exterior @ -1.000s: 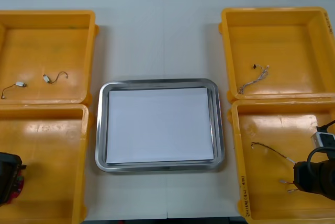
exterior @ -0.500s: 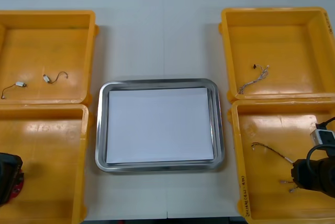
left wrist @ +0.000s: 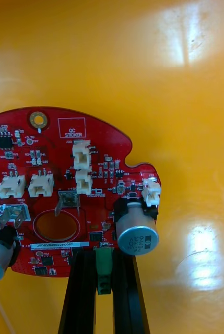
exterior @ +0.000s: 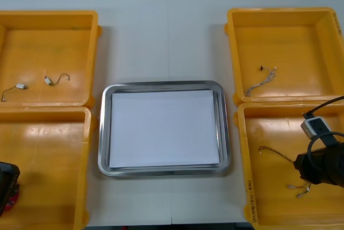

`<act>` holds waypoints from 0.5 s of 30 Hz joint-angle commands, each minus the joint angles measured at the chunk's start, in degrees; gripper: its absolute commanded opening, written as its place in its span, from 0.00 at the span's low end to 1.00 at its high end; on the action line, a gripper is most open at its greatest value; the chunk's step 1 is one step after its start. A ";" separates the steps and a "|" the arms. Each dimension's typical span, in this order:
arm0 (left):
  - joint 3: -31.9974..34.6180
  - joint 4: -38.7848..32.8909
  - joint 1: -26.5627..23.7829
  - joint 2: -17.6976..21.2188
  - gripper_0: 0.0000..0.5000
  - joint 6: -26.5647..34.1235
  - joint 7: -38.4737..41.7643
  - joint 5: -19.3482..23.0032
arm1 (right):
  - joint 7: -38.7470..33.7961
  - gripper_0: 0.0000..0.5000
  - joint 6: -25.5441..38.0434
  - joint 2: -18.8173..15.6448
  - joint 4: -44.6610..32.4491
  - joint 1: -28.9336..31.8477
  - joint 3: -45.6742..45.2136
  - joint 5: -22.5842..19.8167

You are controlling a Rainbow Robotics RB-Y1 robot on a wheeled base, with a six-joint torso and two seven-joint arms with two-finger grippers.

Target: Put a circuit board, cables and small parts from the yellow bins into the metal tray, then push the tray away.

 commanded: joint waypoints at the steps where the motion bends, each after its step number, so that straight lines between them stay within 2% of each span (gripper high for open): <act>1: 2.00 -5.99 -1.67 -0.40 0.00 5.70 0.17 -1.53 | 4.28 1.00 -4.20 -0.35 4.56 -1.89 -1.87 -3.55; 8: 1.82 -12.93 -3.52 -0.05 0.00 15.10 -0.71 -2.14 | 6.48 1.00 -5.43 0.44 5.88 -2.07 -1.87 -4.60; 11: 1.47 -14.51 -4.92 0.66 0.00 17.56 -1.23 -1.79 | 7.01 1.00 -5.43 2.11 5.88 -2.42 -1.87 -3.37; 15: 0.51 -16.27 -7.21 2.15 0.00 17.96 -1.76 -1.00 | 7.80 1.00 -5.34 3.96 6.67 -2.77 -1.87 -2.58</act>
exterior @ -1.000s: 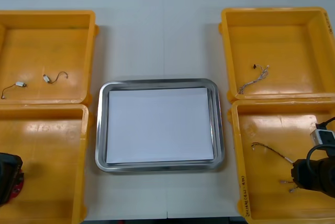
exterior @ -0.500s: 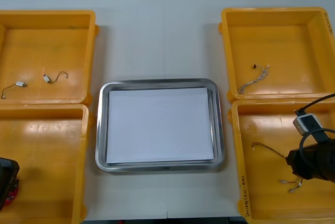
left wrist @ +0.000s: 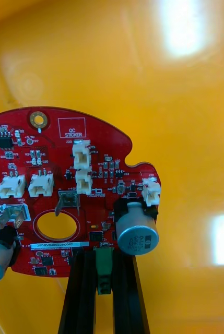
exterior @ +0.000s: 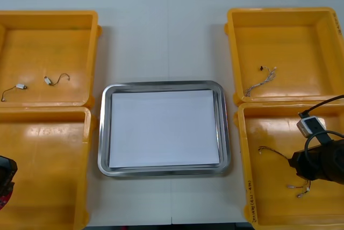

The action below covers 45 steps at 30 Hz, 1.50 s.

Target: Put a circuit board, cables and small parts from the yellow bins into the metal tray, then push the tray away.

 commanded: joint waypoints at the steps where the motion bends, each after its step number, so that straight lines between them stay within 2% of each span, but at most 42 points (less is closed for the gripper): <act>1: -0.24 -4.14 -4.00 2.57 0.00 0.82 -2.02 0.31 | 4.06 1.00 -0.31 2.69 0.47 -1.45 -1.87 1.21; 8: -1.20 -7.92 -6.11 4.06 0.00 0.82 -3.34 0.49 | 5.29 1.00 -0.31 3.31 2.22 -1.28 -1.87 1.39; 14: -0.94 -9.24 -7.96 7.93 0.00 0.82 -7.82 2.59 | 6.35 1.00 -0.31 4.19 3.28 -1.28 -2.22 1.39; 24: 0.73 -9.24 -11.21 14.61 0.00 0.82 -16.79 11.56 | 6.96 1.00 -0.31 4.54 4.33 -1.28 -2.13 0.59; 27: 0.55 -9.24 -12.53 16.72 0.00 0.82 -19.42 15.43 | 7.14 1.00 -0.49 4.54 5.13 -1.28 -2.13 0.24; 30: -0.06 -9.24 -13.76 18.83 0.00 0.82 -20.57 18.24 | 7.49 1.00 -0.75 4.71 6.09 -1.28 -2.13 0.07; 35: -2.79 -9.15 -16.39 24.89 0.00 0.82 -20.92 24.66 | 8.37 1.00 -0.84 4.71 6.97 -1.28 -2.13 -0.20; 39: -4.63 -8.71 -18.86 27.17 0.00 0.82 -21.36 28.52 | 8.46 1.00 -0.84 4.71 6.97 -1.28 -2.13 -0.37; 41: -5.77 -8.54 -20.53 27.88 0.00 0.82 -21.88 30.37 | 8.54 0.91 -0.84 4.80 6.97 -1.28 -2.13 -0.55; 42: -6.39 -8.36 -21.58 28.23 0.00 0.82 -22.24 31.51 | 8.63 0.74 -0.93 4.80 6.97 -1.28 -2.13 -0.72; 44: -7.27 -8.36 -22.63 28.32 0.00 0.82 -22.67 32.83 | 8.63 0.51 -0.93 4.71 6.97 -1.28 -2.13 -0.90; 45: -7.53 -8.28 -22.99 28.41 0.00 0.82 -22.76 33.36 | 8.63 0.43 -0.84 4.80 6.97 -1.28 -2.22 -0.99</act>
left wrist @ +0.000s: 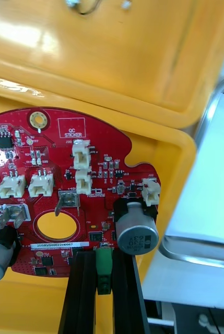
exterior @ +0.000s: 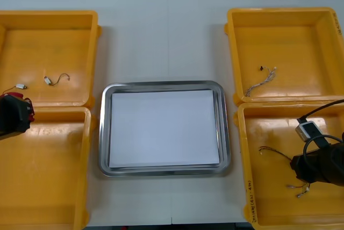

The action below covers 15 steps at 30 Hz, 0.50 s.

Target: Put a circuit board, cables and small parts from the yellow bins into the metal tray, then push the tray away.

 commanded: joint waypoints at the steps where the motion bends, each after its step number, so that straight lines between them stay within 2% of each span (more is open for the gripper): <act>1: -2.37 -1.07 -4.49 2.52 0.00 0.46 -3.64 2.90 | 1.61 0.28 -0.48 0.68 0.66 -0.55 -1.04 -1.15; 2: -2.90 -1.07 -5.02 2.52 0.00 0.46 -3.73 2.99 | 1.44 0.16 -0.48 0.76 0.66 -0.55 -1.04 -1.23; 4: -4.13 -0.98 -6.16 2.52 0.00 0.46 -3.82 2.90 | 1.35 0.05 -0.48 0.76 0.66 -0.55 -1.04 -1.41; 6: -4.83 -0.80 -6.60 2.52 0.00 0.46 -3.82 2.90 | 1.35 0.00 -0.57 0.68 0.66 -0.55 -1.04 -1.50; 11: -5.01 -0.72 -6.77 2.79 0.00 0.46 -4.52 2.46 | 1.79 0.00 -0.40 0.59 -0.31 -0.64 -2.62 -2.90; 15: -5.18 -0.63 -7.04 2.96 0.00 0.46 -5.23 2.55 | 1.35 0.00 2.15 0.50 -0.92 -2.14 -5.08 -8.53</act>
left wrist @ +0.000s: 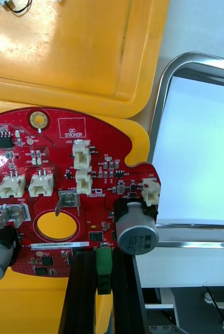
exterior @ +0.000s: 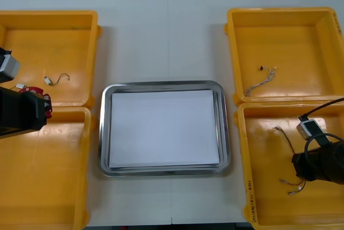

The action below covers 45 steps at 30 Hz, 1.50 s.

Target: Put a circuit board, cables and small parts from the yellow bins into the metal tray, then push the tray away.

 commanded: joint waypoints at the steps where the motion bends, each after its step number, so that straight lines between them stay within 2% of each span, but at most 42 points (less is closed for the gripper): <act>1: -0.89 -0.65 -2.10 2.72 0.00 0.44 -5.49 0.20 | 1.44 0.00 3.18 0.50 -1.33 -2.31 -4.28 -5.45; 7: -5.29 -0.30 -5.00 4.22 0.00 0.44 -7.33 1.25 | 0.65 0.00 12.94 0.50 -4.32 -5.30 -9.29 -11.51; 9: -8.45 1.28 -7.90 4.22 0.00 0.44 -8.04 2.83 | -1.37 0.00 15.14 0.50 -4.76 -6.09 -10.87 -15.29; 11: -11.27 2.69 -10.27 4.13 0.00 0.44 -8.30 3.89 | -2.60 0.00 16.10 0.50 -5.37 -6.71 -11.22 -16.96; 17: -20.32 7.87 -20.82 3.87 0.00 0.44 -8.56 7.23 | -12.36 0.00 21.29 0.59 -10.73 -9.78 -10.52 -16.79; 23: -26.38 11.48 -26.62 3.16 0.00 0.44 -8.92 7.23 | -21.50 0.00 23.75 0.68 -13.81 -12.25 -7.79 -16.08; 25: -27.44 11.83 -27.24 2.11 0.00 0.44 -8.65 6.44 | -24.40 0.00 24.10 0.68 -14.34 -13.21 -6.47 -15.73; 31: -31.48 12.27 -27.24 -2.90 0.00 0.44 -8.30 -0.68 | -32.49 0.00 25.16 0.68 -15.22 -16.82 -1.82 -13.88; 36: -35.61 14.91 -27.15 -8.79 0.00 0.44 -5.93 -6.40 | -38.64 0.00 27.00 0.85 -15.74 -20.51 2.23 -12.48; 45: -41.59 18.25 -25.83 -16.26 0.00 0.44 -4.52 -15.18 | -44.18 0.00 28.85 1.47 -17.68 -24.29 7.24 -10.46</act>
